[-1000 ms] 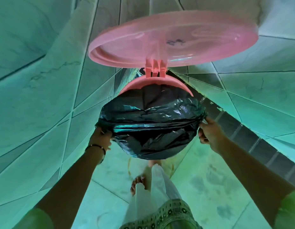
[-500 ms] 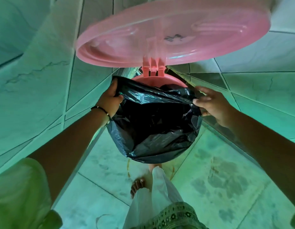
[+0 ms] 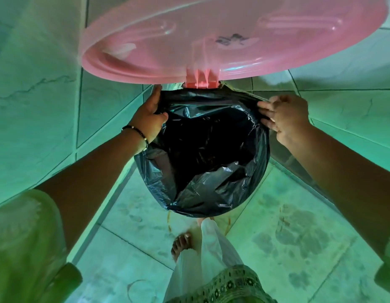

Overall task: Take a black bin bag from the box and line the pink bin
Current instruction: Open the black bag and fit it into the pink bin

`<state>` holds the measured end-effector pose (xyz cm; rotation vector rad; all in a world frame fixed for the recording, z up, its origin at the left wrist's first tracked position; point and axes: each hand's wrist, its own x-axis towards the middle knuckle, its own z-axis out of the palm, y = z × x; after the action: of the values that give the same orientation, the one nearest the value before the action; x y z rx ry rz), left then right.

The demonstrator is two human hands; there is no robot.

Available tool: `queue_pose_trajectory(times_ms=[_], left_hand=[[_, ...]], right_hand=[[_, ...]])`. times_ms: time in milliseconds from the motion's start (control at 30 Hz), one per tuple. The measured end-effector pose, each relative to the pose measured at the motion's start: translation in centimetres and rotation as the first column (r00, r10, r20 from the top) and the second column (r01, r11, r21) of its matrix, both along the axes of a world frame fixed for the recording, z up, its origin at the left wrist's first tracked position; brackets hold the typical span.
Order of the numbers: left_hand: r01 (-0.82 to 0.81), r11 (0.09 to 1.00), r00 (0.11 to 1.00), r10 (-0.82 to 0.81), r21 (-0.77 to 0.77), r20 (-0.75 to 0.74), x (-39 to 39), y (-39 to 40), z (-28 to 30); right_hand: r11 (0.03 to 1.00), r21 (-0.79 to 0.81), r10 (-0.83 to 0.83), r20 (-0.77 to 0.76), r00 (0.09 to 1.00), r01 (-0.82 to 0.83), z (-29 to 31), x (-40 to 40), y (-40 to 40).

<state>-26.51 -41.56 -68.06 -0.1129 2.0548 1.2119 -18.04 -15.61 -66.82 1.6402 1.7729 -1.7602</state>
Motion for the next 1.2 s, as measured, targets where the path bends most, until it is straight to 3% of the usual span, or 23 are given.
queue_pose_trajectory(times_ms=[200,267,400,467,567,667,767,833,900,933,1000,1200], left_hand=[[0.056,0.998,0.998,-0.056,-0.04,-0.008,-0.2,0.0,-0.4],[0.063,0.996,0.998,-0.064,-0.07,-0.02,-0.3,0.2,-0.2],[0.061,0.983,0.997,-0.052,-0.175,0.054,-0.4,-0.3,-0.5],[-0.006,0.975,0.993,0.033,-0.224,0.113,-0.1,-1.2,-0.9],[-0.179,0.951,0.977,0.201,-0.253,0.064,1.2,-2.2,-0.4],[-0.423,0.89,0.905,0.423,-0.171,-0.039,3.7,-3.7,0.1],[-0.573,0.775,0.811,0.584,-0.266,-0.047,7.3,-5.8,-0.4],[-0.629,0.706,0.725,0.684,-0.326,0.082,10.0,-5.7,0.4],[-0.685,0.655,0.555,0.752,-0.317,0.355,13.6,-5.3,0.9],[-0.723,0.633,0.462,0.741,-0.277,0.487,15.5,-5.1,1.1],[-0.769,0.606,0.37,0.681,-0.202,0.632,18.0,-4.9,1.5],[-0.784,0.595,0.395,0.698,-0.178,0.597,19.8,-5.4,1.2]], right_hand=[[0.947,0.022,0.322,-0.11,0.94,-0.321,-1.1,-0.1,-2.2],[0.923,0.005,0.385,-0.068,0.92,-0.386,-1.6,-0.3,-2.0],[0.932,-0.181,0.329,0.068,0.942,-0.313,-3.0,0.5,-1.0],[0.95,-0.161,0.286,0.093,0.954,-0.269,-3.1,1.2,-1.2],[0.967,0.001,0.252,0.089,0.963,-0.254,-3.0,3.1,-0.9],[0.963,0.117,0.233,0.085,0.969,-0.242,-2.3,6.3,-0.4],[0.985,0.083,0.146,0.05,0.988,-0.15,-0.2,10.3,-1.4],[0.995,-0.056,0.085,0.07,0.994,-0.082,0.7,13.1,-2.9],[0.975,-0.222,0.034,0.118,0.992,-0.007,1.2,15.6,-4.9],[0.955,-0.293,-0.003,0.135,0.991,0.043,1.5,16.5,-6.1],[0.912,-0.387,-0.084,0.144,0.986,0.134,1.6,17.6,-7.7],[0.911,-0.355,-0.192,0.09,0.977,0.212,0.6,18.4,-8.5]])
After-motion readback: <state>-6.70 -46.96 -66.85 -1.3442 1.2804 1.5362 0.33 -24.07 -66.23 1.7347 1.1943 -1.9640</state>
